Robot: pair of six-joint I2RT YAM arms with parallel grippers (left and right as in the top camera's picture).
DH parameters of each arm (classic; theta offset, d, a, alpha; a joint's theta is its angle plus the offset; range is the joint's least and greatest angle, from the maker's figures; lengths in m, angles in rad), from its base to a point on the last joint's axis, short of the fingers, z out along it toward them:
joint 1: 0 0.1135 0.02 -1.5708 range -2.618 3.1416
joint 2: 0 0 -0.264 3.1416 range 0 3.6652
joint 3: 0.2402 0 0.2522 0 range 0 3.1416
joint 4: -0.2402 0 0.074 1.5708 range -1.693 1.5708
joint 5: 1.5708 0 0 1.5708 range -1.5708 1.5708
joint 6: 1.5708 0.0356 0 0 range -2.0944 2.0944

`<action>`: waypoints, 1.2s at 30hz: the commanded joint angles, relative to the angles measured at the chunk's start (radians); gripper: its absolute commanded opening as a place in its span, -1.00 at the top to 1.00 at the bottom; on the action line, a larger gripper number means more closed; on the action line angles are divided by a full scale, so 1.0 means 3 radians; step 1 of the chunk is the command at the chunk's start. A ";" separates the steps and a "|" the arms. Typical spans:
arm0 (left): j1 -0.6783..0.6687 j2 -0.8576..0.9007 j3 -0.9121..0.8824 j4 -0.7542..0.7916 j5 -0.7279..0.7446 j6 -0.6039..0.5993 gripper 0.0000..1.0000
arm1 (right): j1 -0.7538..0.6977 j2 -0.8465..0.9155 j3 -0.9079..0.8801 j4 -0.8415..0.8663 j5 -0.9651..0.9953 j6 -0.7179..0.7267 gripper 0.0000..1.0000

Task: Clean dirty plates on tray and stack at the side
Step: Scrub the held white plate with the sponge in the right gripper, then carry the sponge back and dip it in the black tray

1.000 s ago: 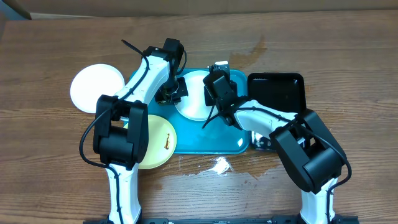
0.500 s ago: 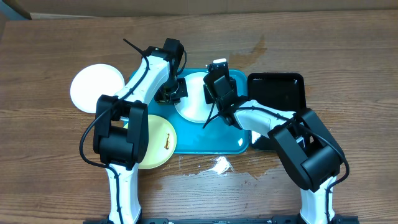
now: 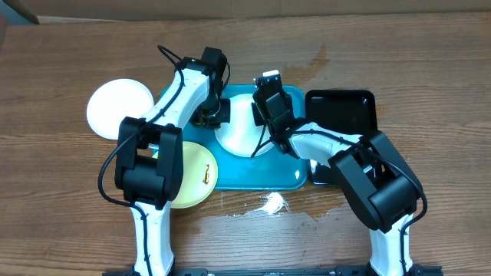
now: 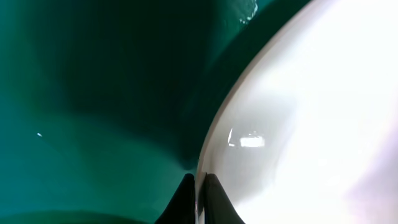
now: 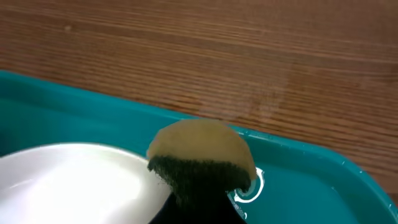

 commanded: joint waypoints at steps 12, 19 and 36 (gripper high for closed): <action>-0.0019 0.0024 -0.0017 -0.0085 -0.0074 0.0680 0.92 | -0.0032 0.0041 0.0010 0.0434 0.0062 -0.0071 0.93; -0.0019 0.0024 -0.0017 -0.0088 -0.0072 0.0650 0.92 | -0.0031 -0.0121 0.0018 0.0591 0.0061 -0.0067 0.93; -0.0019 0.0024 -0.0017 -0.0034 -0.0071 0.0526 0.91 | -0.0587 -0.1788 0.0018 -0.1701 -0.0361 0.0674 0.92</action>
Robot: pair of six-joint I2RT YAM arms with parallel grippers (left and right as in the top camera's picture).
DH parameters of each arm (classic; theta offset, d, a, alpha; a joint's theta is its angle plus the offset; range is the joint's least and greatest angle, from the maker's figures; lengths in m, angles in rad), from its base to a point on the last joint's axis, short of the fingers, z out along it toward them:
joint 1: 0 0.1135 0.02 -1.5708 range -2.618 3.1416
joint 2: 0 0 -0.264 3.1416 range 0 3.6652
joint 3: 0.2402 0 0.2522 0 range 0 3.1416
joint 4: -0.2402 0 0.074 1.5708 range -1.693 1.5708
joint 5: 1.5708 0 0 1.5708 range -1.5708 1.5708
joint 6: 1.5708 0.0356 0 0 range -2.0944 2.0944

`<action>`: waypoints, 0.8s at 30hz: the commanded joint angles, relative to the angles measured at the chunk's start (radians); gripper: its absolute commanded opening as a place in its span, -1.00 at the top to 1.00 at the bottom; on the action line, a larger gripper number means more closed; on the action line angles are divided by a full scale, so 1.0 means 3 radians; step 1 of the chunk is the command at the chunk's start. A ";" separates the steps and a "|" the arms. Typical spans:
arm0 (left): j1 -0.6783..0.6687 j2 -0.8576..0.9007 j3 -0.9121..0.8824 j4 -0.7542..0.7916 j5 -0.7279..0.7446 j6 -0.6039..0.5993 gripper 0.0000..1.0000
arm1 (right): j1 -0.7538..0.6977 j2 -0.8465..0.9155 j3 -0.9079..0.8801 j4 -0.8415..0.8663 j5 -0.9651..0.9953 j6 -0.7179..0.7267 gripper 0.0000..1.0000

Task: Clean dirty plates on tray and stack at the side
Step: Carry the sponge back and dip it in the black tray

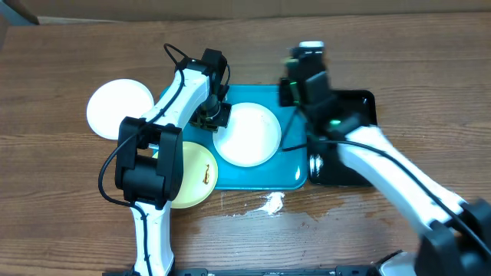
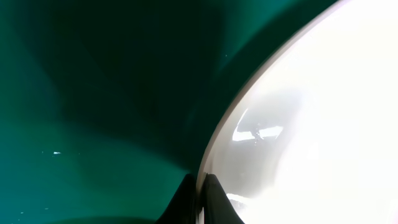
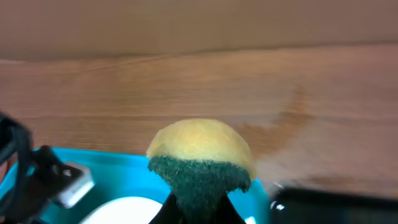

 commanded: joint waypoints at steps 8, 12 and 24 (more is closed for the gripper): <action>-0.0020 0.0024 -0.0015 0.0062 -0.0043 -0.0036 0.92 | -0.1095 -0.0065 -0.0005 -0.1601 -0.0896 0.0193 0.83; -0.0022 0.0024 -0.0014 0.0089 -0.0001 -0.0037 0.92 | -0.1322 -0.0052 -0.0011 -0.1821 -0.0963 0.0165 0.78; -0.0023 0.0024 -0.0014 0.0205 0.0318 -0.0051 0.92 | -0.1286 0.0079 -0.0043 -0.2004 -0.1066 0.0083 0.69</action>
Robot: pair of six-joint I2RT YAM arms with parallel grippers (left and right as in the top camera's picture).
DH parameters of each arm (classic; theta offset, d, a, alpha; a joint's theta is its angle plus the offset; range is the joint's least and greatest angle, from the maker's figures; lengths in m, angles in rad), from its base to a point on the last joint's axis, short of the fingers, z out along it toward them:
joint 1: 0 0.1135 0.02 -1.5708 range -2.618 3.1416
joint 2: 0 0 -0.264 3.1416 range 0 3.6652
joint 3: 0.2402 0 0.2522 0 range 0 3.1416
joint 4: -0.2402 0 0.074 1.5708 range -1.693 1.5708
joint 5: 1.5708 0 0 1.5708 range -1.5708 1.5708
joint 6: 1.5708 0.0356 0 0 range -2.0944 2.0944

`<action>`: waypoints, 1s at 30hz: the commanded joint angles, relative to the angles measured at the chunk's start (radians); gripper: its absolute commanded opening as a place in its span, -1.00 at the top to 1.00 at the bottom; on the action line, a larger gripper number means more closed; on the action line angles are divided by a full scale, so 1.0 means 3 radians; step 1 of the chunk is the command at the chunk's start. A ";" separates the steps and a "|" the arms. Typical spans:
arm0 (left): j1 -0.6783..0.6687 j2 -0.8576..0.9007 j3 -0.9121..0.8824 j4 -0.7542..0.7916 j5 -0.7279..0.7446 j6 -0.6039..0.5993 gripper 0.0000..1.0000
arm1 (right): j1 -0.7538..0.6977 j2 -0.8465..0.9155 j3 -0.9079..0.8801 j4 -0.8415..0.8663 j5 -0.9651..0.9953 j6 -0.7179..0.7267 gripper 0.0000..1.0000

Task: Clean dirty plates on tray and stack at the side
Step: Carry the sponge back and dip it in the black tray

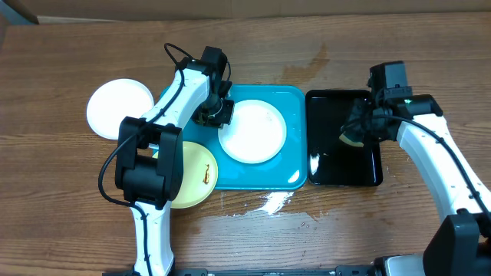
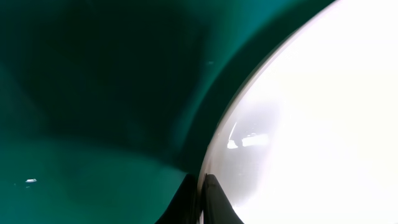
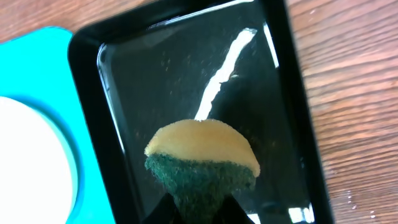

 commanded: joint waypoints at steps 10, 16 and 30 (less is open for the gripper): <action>-0.0029 0.0024 -0.0015 0.0046 0.0070 -0.0033 0.92 | 0.0022 0.0571 -0.0164 0.0229 -0.0215 -0.0097 0.60; -0.0029 0.0024 -0.0014 0.0052 0.0070 -0.0034 0.92 | 0.0022 0.0652 -0.0165 0.0240 -0.0215 -0.0097 -0.01; -0.0032 0.0024 -0.0014 0.0056 0.0071 -0.0036 0.92 | 0.0081 0.0652 -0.0552 0.0393 -0.0326 -0.0081 -0.48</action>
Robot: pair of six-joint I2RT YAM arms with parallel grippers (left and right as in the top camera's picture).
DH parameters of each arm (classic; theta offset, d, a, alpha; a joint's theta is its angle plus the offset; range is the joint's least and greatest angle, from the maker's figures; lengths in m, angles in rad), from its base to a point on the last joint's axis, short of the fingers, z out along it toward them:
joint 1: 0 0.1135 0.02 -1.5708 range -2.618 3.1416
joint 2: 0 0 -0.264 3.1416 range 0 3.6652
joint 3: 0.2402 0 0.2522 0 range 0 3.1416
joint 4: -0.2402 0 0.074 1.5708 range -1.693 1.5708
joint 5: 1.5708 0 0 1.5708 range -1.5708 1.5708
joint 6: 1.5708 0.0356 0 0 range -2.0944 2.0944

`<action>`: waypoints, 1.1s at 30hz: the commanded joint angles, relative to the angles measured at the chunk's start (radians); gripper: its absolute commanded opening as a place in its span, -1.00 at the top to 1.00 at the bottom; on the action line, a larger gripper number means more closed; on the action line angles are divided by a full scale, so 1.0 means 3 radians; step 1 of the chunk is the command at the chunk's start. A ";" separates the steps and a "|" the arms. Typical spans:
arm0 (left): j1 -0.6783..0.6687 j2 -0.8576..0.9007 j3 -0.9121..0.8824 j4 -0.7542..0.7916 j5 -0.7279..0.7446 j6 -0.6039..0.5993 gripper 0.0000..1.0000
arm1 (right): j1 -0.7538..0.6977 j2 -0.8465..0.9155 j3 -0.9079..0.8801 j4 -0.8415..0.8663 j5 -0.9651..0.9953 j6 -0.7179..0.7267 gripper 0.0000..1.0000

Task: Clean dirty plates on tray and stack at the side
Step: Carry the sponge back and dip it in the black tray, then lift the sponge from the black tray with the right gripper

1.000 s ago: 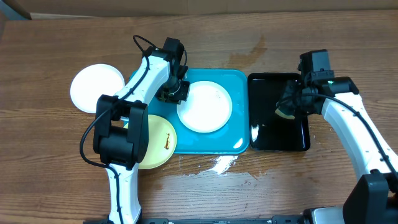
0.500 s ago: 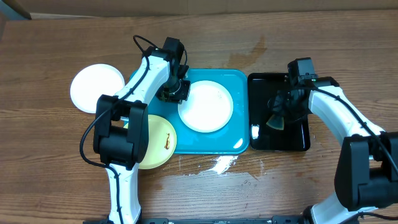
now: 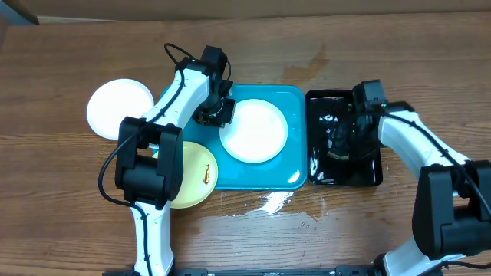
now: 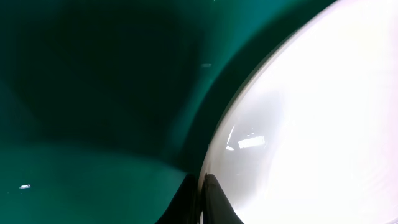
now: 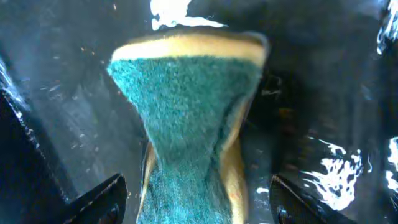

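Observation:
A white plate lies in the teal tray. My left gripper is shut on the plate's left rim; in the left wrist view the gripper pinches the edge of the white plate. The green and yellow sponge lies in the wet black tray. My right gripper is low in that tray, open, its fingers wide apart on either side of the sponge. A yellow plate with a brown smear sits at the teal tray's front left corner.
Another white plate rests on the wooden table to the left of the left arm. A white spill lies on the table just in front of the teal tray. Cardboard lines the far edge.
My right gripper was shut on the sponge above the black tray. Now it is down in the tray and open, with the sponge let go. The left gripper still grips the plate's rim.
First my right gripper held the sponge at the white plate's far rim in the teal tray while the left gripped its left rim. Then the sponge was up off the plate, then over the black tray. Now it lies released in that tray.

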 commanded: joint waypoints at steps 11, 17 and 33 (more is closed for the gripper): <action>-0.0032 0.0024 -0.0015 -0.0003 0.0019 -0.0034 0.92 | 0.0053 0.0006 -0.0235 0.0216 -0.0045 0.0013 0.47; -0.0032 0.0024 -0.0015 -0.0003 0.0020 -0.0034 0.92 | 0.0053 0.0006 -0.0080 0.0071 -0.0045 0.0010 -0.56; -0.0032 0.0024 -0.0015 -0.0003 0.0020 -0.0036 0.92 | 0.0053 0.0070 -0.0173 0.0782 0.0294 -0.0100 -0.23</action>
